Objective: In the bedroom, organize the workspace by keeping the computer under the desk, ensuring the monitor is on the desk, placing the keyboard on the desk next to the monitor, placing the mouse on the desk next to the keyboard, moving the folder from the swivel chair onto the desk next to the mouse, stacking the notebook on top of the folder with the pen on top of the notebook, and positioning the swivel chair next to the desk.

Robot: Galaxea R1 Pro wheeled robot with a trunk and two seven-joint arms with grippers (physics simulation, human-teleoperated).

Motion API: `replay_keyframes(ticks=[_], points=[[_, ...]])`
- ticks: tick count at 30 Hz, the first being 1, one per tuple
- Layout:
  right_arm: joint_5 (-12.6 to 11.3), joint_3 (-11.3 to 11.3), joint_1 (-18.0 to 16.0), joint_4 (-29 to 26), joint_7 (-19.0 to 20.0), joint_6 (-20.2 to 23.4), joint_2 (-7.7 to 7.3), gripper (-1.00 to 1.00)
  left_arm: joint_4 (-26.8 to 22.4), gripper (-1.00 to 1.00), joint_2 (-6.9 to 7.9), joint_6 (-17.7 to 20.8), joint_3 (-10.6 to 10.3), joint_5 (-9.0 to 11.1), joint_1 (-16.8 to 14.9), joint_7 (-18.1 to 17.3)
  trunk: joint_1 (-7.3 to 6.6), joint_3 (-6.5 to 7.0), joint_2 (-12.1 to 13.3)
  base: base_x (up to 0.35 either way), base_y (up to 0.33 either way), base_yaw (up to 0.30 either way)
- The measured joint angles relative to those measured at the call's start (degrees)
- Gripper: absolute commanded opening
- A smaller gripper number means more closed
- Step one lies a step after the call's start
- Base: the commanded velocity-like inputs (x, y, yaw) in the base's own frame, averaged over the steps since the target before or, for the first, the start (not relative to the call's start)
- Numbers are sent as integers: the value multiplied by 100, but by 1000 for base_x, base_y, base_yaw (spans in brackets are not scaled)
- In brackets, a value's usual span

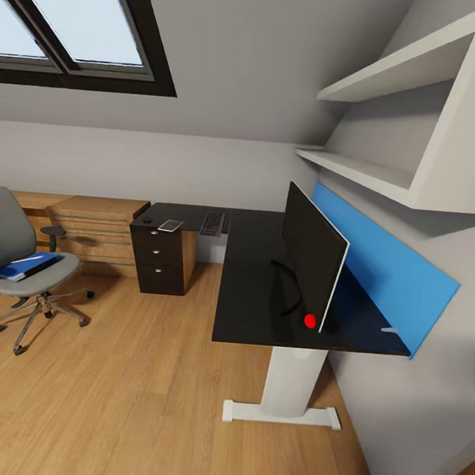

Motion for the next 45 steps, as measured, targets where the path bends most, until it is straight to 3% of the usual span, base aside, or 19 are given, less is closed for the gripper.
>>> replay_keyframes(ticks=[18, 33, 45], points=[[0, 0, 0, 0, 0, 2, 3, 100, -1, 100, -1, 0, 3, 0, 0, -2, 1, 0, 1, -14, -47, 0], [7, -6, 0, 5, 12, 5, 3, 100, -1, 100, 0, -9, 6, 0, 0, -11, 0, 0, 0, -115, 270, 0], [16, -9, 0, 8, 13, -5, 2, 100, -1, 100, 7, -5, 9, 5, 0, -4, -3, 0, 0, 110, 281, 0]])
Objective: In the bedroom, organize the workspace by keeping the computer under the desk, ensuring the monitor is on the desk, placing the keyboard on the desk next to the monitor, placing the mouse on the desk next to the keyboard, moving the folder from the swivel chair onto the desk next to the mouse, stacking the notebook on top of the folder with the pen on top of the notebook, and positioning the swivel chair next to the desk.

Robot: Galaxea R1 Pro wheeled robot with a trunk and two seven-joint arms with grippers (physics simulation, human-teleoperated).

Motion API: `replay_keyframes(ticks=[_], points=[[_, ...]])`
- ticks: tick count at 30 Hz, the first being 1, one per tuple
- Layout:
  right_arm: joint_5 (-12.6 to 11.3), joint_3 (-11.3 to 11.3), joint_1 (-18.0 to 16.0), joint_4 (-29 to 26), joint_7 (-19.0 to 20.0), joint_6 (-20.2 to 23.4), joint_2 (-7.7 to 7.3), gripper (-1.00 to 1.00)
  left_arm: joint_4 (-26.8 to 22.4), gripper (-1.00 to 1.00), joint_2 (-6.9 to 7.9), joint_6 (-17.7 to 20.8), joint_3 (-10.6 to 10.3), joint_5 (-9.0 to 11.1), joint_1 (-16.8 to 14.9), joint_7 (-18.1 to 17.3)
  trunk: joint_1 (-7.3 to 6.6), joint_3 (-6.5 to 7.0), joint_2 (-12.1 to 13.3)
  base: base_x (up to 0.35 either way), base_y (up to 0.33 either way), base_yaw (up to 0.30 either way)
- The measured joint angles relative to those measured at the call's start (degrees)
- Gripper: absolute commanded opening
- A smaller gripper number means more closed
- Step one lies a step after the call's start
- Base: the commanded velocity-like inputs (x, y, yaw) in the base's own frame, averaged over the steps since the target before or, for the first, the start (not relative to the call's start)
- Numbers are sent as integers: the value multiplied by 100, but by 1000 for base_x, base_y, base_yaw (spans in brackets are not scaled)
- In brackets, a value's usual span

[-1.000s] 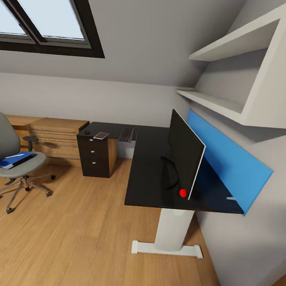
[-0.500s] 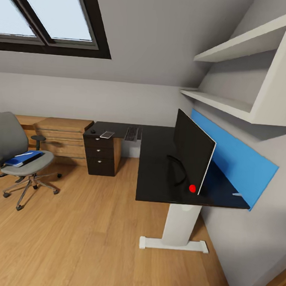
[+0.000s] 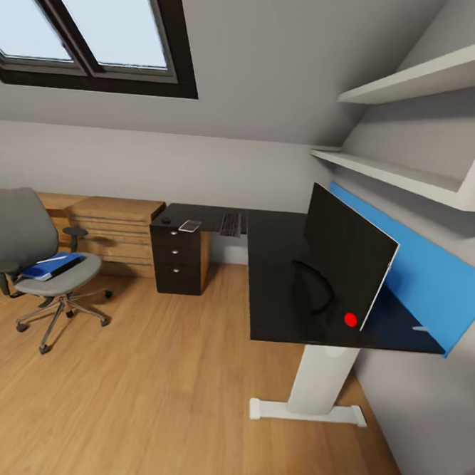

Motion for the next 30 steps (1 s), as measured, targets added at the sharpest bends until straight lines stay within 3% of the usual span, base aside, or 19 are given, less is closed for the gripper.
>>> replay_keyframes(ticks=[16, 30], points=[[0, 0, 0, 0, 0, 9, -5, 100, 0, 100, -7, 4, 8, 3, 0, 4, 0, 0, 0, 271, 221, 0], [-16, 0, 0, 0, -10, 10, 1, 100, 0, 100, -7, 3, 1, 3, 0, -2, 3, 0, 0, 38, 327, 0]])
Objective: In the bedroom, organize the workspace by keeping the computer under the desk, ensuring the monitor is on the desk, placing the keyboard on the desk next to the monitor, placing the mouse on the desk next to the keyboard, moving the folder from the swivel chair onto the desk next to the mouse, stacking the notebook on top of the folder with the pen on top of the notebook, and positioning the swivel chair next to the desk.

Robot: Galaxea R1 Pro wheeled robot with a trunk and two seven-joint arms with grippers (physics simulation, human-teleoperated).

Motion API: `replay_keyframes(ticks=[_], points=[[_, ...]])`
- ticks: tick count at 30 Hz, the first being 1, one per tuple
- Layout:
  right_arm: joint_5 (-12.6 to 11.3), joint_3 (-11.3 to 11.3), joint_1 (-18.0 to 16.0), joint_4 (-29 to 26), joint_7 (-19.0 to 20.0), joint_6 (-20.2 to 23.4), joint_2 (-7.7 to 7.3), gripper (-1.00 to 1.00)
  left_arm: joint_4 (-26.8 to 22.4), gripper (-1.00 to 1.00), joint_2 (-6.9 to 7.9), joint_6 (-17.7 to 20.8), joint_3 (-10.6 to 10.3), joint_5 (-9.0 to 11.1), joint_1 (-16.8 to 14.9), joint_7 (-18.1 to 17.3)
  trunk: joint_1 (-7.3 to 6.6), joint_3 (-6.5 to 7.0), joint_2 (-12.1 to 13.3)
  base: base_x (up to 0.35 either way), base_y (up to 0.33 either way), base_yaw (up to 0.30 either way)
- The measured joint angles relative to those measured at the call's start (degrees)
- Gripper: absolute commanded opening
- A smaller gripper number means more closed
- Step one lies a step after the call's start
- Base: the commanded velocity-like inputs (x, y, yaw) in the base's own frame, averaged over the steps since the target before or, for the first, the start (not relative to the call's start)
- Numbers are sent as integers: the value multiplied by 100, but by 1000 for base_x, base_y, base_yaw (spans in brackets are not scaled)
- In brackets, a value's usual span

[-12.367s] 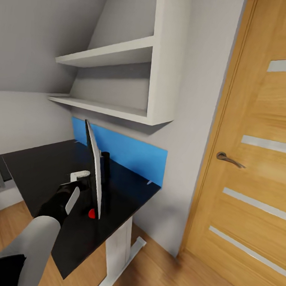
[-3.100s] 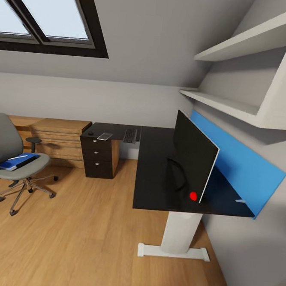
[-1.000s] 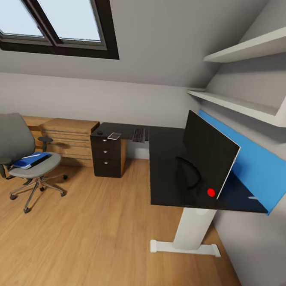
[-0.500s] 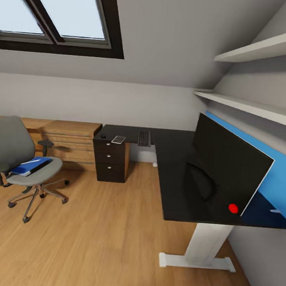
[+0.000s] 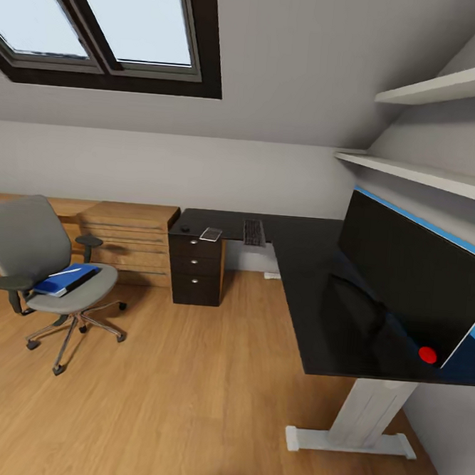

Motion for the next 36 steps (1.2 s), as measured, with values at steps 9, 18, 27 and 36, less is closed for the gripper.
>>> replay_keyframes(ticks=[9, 18, 27, 36], points=[[-1, -7, 0, 0, -9, -1, 0, 100, 0, 100, 0, 1, 0, 0, 0, 2, -2, 0, 0, 116, 258, 0], [-1, -8, 0, -1, -4, -1, 0, 100, 0, 100, 0, 1, 5, 0, 0, 6, -3, 0, 0, 246, 199, 0], [5, -2, 0, -2, -2, -2, 0, 100, 1, 100, 0, 1, 8, 0, 0, 6, -3, 0, -1, 310, 141, 0], [7, 0, 0, 0, -2, -2, 0, 100, 1, 100, 0, 2, 9, 0, 0, 6, -3, 0, -1, 327, 49, 0]])
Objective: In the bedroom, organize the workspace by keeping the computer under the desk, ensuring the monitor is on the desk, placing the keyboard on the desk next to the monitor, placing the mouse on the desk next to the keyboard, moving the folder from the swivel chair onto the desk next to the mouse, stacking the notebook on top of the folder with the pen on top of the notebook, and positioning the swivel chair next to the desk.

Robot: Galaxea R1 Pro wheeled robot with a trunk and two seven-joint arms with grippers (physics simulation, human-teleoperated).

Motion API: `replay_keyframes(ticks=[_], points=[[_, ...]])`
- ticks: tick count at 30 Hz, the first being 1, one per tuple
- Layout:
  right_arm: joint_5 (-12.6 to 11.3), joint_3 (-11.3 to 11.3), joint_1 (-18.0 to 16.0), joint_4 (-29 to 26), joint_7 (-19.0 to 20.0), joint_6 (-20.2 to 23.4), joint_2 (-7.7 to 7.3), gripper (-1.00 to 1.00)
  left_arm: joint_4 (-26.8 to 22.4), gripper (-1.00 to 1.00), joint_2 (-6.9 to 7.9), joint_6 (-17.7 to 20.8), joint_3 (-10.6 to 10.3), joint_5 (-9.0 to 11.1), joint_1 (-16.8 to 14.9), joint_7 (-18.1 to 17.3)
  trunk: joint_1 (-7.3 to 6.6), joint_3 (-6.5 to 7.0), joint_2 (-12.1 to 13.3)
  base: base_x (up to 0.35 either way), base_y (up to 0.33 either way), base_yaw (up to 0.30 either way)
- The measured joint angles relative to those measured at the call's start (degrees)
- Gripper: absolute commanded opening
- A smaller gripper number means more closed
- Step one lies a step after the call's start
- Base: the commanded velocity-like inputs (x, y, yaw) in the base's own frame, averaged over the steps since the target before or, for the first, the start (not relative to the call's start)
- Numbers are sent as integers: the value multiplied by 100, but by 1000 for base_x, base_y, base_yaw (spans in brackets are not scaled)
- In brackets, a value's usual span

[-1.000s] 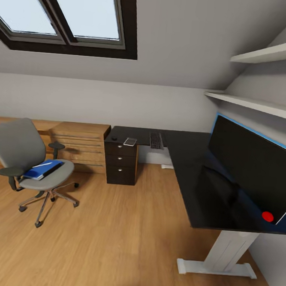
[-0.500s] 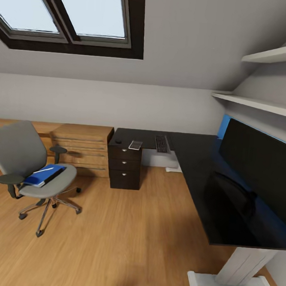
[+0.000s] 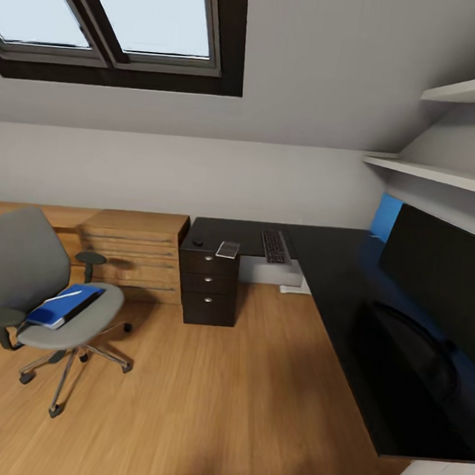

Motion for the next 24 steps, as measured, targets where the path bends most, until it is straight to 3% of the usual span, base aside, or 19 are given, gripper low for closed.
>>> replay_keyframes(ticks=[24], points=[[14, 0, 0, -2, 11, 2, -3, 100, 0, 100, -9, -6, 0, 0, 0, -9, 0, 0, 0, 334, 80, 0]])
